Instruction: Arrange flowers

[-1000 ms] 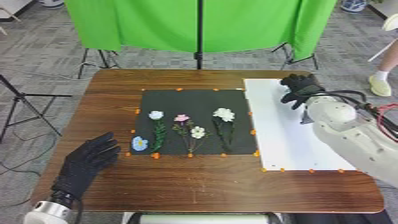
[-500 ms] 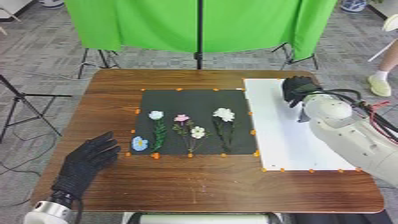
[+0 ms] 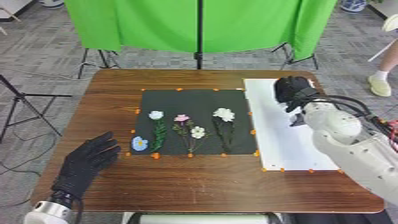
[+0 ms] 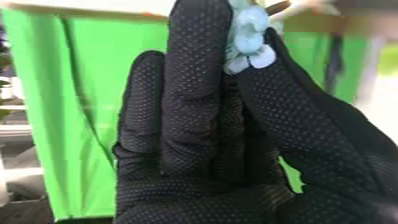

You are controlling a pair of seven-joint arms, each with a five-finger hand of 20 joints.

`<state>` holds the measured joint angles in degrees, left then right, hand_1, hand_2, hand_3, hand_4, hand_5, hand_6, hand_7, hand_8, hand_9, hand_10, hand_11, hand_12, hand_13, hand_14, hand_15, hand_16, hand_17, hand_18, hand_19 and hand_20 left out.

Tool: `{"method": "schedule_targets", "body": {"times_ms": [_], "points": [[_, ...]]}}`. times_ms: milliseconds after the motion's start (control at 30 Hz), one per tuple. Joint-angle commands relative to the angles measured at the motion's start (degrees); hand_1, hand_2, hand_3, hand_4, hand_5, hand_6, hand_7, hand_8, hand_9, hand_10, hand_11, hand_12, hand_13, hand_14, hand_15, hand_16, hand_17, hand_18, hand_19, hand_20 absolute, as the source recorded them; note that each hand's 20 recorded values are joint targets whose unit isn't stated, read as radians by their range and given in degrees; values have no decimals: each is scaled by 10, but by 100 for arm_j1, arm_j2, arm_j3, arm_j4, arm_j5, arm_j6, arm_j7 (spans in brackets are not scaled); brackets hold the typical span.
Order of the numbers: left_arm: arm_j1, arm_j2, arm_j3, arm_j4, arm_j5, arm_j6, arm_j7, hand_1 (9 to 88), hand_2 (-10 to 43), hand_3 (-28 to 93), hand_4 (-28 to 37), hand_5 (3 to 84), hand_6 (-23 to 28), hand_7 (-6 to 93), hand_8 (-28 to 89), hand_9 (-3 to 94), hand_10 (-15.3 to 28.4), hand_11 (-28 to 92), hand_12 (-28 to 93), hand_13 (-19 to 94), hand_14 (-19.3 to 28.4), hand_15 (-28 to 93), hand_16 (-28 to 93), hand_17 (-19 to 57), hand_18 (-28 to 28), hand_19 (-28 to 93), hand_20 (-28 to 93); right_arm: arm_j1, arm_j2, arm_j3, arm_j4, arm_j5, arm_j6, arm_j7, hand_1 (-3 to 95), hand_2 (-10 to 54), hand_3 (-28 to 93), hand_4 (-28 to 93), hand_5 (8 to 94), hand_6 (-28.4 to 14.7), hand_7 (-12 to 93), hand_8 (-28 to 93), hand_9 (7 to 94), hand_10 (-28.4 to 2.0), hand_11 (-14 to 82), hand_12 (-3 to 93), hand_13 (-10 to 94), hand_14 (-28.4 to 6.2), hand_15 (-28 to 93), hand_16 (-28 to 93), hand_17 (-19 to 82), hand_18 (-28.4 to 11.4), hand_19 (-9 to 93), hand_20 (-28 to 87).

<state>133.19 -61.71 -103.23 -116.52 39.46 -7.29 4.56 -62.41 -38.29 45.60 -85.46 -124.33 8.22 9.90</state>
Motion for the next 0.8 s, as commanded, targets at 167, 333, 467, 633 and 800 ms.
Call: {"method": "schedule_targets", "body": {"times_ms": [167,333,467,633,800], "points": [[14,-40,62,42,14,-44,-21,247,23,693,-259,374,49,187,-83,319,128,237,172,244,157,360,-5,-88,207,495,79,-1435,-74,619,-1282,-677,-243,-630,564,-95,825,-283,644,27,580,-102,817,-33,163,425,869,52,220,430,297,-84,902,91],[13,-37,45,45,25,-44,-26,245,20,694,-259,374,48,187,-82,319,128,237,173,244,157,359,-5,-88,207,495,79,-1777,-124,760,-1510,-695,-284,-687,561,-95,827,-283,641,30,582,-100,815,-32,162,428,863,50,221,430,294,-89,888,106],[7,-23,33,48,16,-75,-65,243,19,696,-261,373,48,187,-83,319,128,237,173,244,157,359,-5,-88,207,495,79,-1861,-148,720,-1570,-752,-179,-616,559,-95,828,-283,636,32,584,-97,814,-32,160,427,858,45,222,430,291,-93,871,121],[8,-8,21,44,14,-83,-85,242,19,696,-261,373,48,186,-82,318,127,237,174,244,156,358,-5,-88,208,495,79,-1975,-150,735,-1691,-786,-13,-495,556,-95,830,-283,634,33,587,-96,814,-30,161,427,852,42,230,427,291,-97,849,156],[33,-4,14,37,8,-63,-93,243,19,696,-262,373,47,188,-82,319,128,237,174,244,157,358,-4,-88,208,494,79,-2071,-122,723,-1825,-788,137,-505,555,-95,829,-283,633,34,587,-93,813,-30,162,428,850,42,233,424,291,-99,837,168]]}}
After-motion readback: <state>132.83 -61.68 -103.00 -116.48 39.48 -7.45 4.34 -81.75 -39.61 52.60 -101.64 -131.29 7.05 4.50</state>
